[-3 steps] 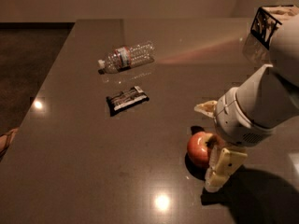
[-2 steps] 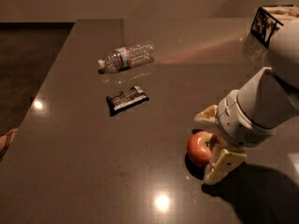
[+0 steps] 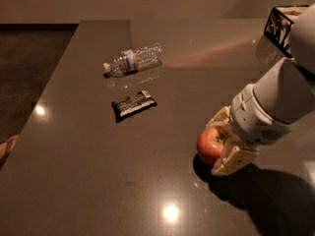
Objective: Move apple near rxbar chocolate
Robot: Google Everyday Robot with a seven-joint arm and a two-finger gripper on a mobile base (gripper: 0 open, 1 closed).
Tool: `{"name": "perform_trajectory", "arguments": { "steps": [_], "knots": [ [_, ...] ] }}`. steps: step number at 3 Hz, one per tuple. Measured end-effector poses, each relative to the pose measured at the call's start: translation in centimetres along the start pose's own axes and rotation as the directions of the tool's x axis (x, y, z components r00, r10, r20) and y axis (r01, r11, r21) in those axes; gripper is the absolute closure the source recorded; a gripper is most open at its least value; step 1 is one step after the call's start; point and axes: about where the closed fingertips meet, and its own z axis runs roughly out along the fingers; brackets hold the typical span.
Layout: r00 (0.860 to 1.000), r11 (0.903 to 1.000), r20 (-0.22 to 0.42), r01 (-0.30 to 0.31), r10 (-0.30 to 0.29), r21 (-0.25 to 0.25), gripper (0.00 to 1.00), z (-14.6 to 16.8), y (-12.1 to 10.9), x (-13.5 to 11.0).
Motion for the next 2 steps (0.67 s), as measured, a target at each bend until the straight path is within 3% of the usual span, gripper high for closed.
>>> {"name": "perform_trajectory", "arguments": {
  "steps": [1, 2],
  "knots": [
    [0.999, 1.0, 0.048, -0.003, 0.003, -0.005, 0.88, -1.6, -2.1, -2.2],
    [0.998, 0.9998, 0.061, -0.002, 0.001, 0.019, 1.0, -2.8, -5.5, -4.7]
  ]
}}
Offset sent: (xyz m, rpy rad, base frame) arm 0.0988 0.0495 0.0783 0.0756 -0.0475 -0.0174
